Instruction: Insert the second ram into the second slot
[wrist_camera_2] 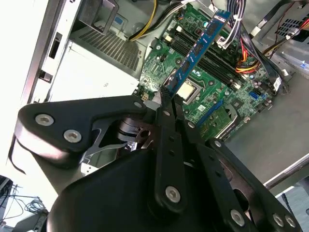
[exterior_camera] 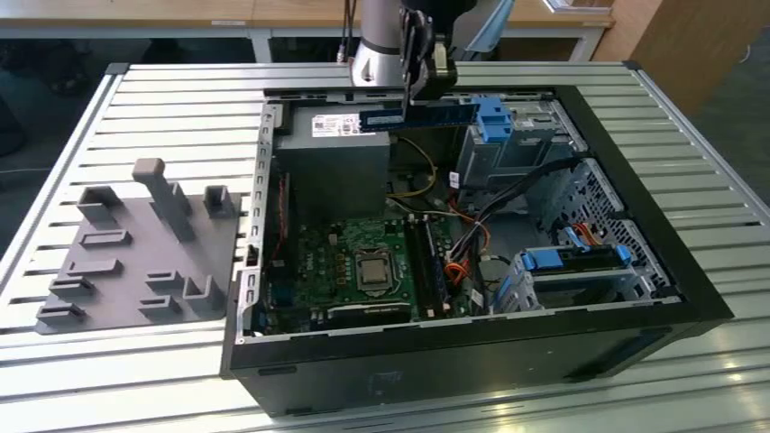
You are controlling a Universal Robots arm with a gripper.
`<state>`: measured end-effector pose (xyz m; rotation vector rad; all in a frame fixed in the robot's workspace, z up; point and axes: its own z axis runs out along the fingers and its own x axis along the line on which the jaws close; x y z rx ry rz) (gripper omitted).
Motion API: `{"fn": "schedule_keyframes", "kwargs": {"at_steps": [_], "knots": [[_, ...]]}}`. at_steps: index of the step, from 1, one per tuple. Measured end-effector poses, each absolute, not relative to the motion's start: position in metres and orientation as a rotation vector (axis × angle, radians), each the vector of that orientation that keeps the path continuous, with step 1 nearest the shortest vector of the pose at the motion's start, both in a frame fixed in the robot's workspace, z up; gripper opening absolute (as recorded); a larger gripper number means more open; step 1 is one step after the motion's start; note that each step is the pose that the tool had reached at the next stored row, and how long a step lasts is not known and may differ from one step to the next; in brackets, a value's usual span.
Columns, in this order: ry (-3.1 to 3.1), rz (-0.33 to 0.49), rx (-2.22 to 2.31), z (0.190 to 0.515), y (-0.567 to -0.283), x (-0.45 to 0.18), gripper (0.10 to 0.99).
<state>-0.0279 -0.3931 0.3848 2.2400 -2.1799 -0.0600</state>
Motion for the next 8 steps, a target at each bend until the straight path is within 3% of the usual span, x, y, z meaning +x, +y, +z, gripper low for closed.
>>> {"fn": "schedule_keyframes", "kwargs": {"at_steps": [8], "knots": [[-2.176,-0.052,2.236,0.385,-0.405,-0.028,0.137]]}}
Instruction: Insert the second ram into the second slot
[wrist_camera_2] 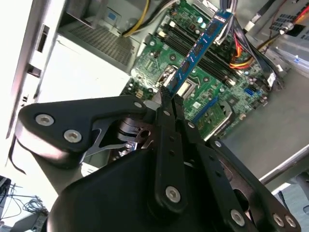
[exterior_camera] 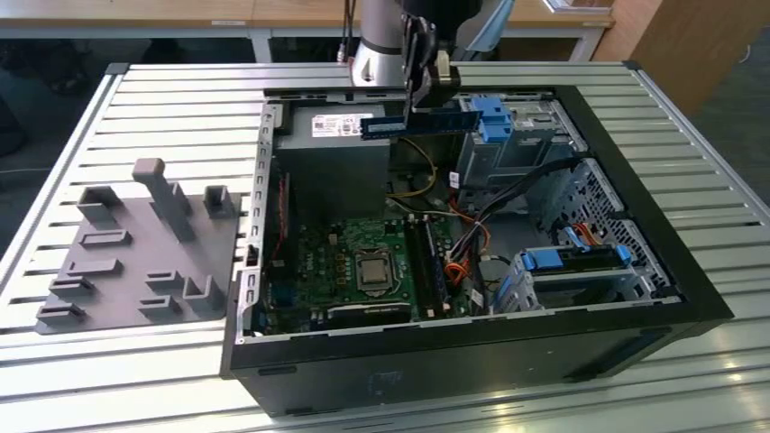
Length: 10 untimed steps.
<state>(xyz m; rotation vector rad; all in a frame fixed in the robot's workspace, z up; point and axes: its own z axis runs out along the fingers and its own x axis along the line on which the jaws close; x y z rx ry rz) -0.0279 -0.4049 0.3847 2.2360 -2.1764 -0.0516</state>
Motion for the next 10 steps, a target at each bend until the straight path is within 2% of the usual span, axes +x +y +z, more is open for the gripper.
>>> {"fn": "schedule_keyframes", "kwargs": {"at_steps": [10], "knots": [[-2.168,-0.032,2.227,0.384,-0.434,-0.028,0.137]]}}
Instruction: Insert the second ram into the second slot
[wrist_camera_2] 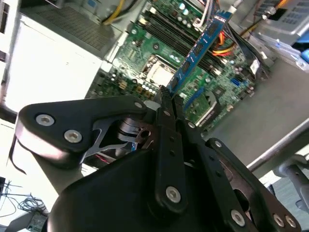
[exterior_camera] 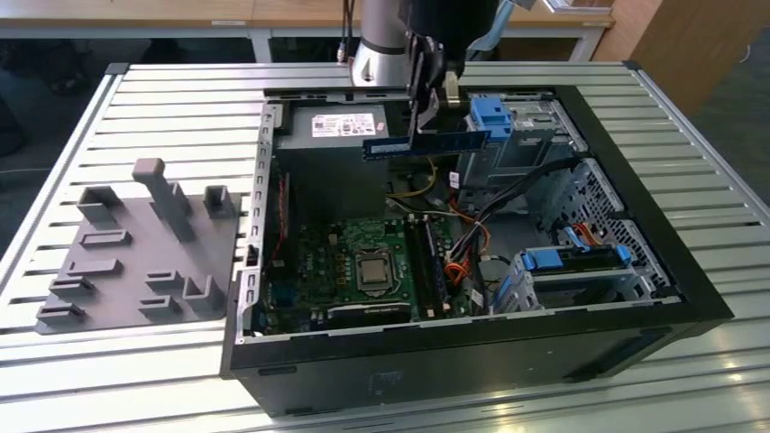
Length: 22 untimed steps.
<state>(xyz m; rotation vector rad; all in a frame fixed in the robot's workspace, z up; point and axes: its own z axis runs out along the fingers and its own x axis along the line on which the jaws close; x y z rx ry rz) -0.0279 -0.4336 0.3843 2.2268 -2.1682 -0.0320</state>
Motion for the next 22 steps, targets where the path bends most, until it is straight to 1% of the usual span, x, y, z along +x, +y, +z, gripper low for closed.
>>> {"fn": "schedule_keyframes", "kwargs": {"at_steps": [22], "knots": [[-2.483,-0.028,1.862,0.374,-0.435,-0.028,0.137]]}}
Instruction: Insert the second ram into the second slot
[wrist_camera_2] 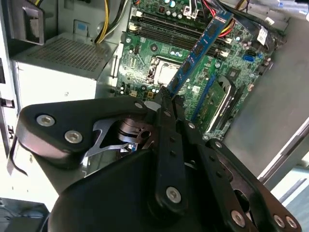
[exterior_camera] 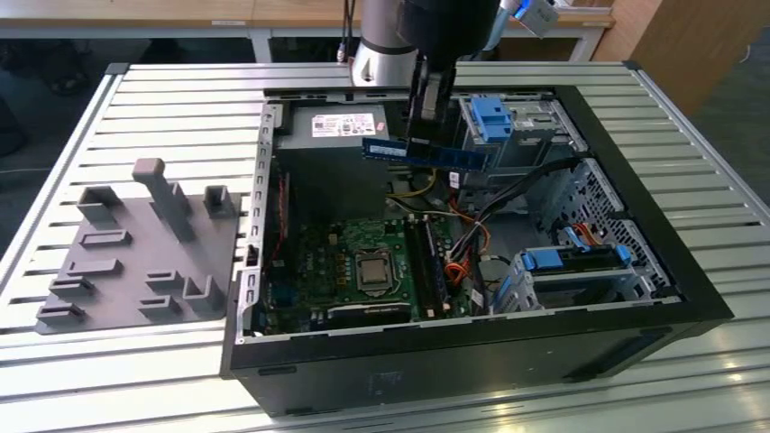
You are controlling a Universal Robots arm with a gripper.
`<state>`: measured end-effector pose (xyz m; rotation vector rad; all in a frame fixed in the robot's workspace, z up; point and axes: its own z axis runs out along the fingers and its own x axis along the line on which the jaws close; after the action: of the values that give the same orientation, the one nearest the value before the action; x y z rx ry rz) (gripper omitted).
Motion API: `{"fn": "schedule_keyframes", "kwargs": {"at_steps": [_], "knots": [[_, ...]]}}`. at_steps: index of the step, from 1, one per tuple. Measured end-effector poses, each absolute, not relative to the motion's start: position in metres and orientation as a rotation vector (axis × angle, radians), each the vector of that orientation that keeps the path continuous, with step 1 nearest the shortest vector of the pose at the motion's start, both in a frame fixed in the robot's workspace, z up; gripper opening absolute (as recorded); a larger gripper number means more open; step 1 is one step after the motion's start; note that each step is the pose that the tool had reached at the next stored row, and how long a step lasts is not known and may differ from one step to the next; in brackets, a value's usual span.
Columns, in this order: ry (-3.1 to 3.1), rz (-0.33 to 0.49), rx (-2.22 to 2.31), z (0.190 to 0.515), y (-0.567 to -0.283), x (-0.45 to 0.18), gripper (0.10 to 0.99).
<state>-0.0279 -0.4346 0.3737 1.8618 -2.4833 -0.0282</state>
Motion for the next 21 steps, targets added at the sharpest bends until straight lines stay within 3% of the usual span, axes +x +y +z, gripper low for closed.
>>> {"fn": "schedule_keyframes", "kwargs": {"at_steps": [21], "knots": [[-2.728,-0.025,1.474,0.362,-0.435,-0.028,0.137]]}}
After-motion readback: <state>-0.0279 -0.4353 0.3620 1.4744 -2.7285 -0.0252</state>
